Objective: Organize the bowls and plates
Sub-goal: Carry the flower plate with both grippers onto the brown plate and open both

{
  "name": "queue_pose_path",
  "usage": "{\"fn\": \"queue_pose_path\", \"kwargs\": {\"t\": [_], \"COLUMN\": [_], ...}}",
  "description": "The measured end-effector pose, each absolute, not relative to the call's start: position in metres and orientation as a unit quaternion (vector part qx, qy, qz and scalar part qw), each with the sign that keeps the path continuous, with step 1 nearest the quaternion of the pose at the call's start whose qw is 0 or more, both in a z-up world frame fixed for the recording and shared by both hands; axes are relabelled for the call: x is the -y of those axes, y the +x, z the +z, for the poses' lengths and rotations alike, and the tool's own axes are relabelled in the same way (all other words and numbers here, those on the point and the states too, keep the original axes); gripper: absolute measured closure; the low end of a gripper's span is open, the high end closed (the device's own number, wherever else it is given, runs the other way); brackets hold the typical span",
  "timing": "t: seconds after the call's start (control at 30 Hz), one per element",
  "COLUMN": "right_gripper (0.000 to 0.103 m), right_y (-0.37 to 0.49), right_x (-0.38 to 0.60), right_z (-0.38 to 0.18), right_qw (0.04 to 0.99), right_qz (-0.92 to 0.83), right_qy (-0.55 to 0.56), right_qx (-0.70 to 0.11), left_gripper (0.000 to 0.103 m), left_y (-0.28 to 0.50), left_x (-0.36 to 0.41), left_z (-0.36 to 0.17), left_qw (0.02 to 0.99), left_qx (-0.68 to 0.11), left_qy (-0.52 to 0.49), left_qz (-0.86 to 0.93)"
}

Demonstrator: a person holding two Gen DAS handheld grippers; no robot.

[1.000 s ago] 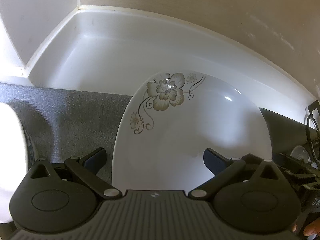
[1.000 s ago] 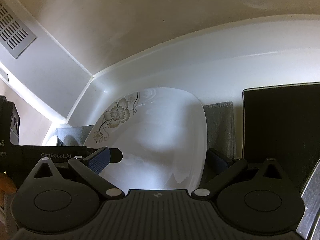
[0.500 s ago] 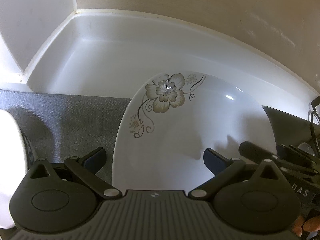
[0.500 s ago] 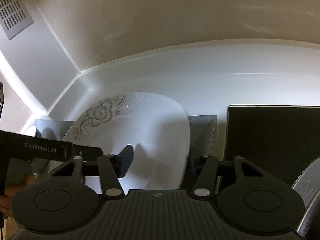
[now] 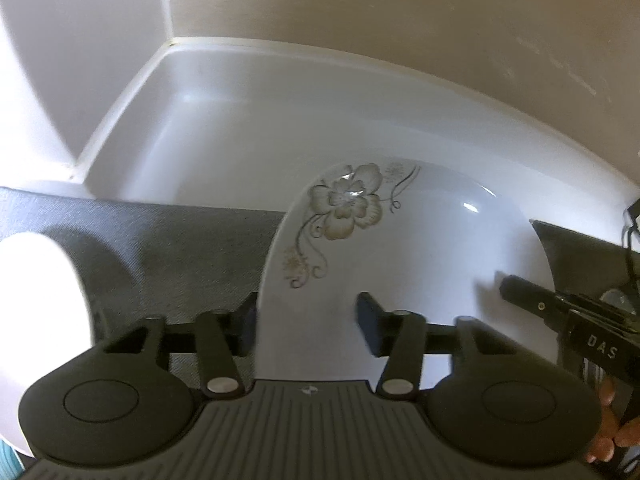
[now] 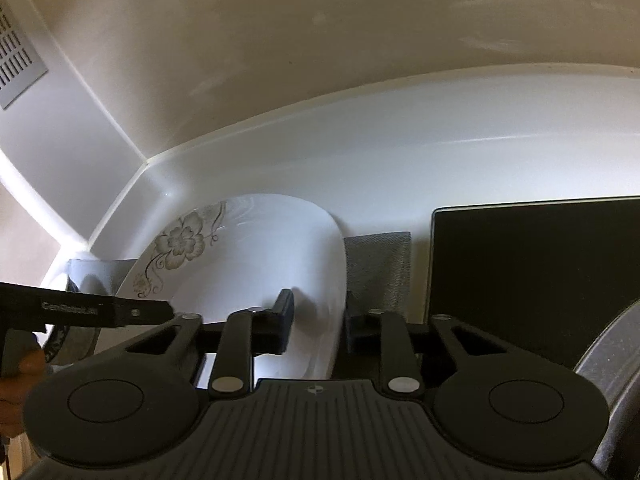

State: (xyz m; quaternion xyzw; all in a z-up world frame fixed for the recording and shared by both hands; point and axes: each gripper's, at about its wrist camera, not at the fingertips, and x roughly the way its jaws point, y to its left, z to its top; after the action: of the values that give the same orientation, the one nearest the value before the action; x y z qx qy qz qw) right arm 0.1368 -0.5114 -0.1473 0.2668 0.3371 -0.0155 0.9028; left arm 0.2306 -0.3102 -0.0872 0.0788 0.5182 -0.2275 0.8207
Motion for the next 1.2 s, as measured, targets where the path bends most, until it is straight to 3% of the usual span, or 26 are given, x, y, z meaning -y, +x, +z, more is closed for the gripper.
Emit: {"fn": "queue_pose_path", "kwargs": {"t": [0.6, 1.2], "right_gripper": [0.077, 0.075], "right_y": [0.112, 0.040], "right_x": [0.501, 0.455], "right_z": [-0.113, -0.088], "right_qw": [0.910, 0.907], "right_qz": [-0.020, -0.022], "right_qy": [0.246, 0.247], "right_qx": [-0.333, -0.340], "left_gripper": [0.049, 0.046], "left_y": [0.204, 0.122], "left_x": [0.293, 0.250], "left_z": [-0.063, -0.038], "left_qw": [0.808, 0.794], "left_qx": [-0.535, -0.554], "left_qy": [0.060, 0.076], "left_qz": [-0.240, -0.240]}}
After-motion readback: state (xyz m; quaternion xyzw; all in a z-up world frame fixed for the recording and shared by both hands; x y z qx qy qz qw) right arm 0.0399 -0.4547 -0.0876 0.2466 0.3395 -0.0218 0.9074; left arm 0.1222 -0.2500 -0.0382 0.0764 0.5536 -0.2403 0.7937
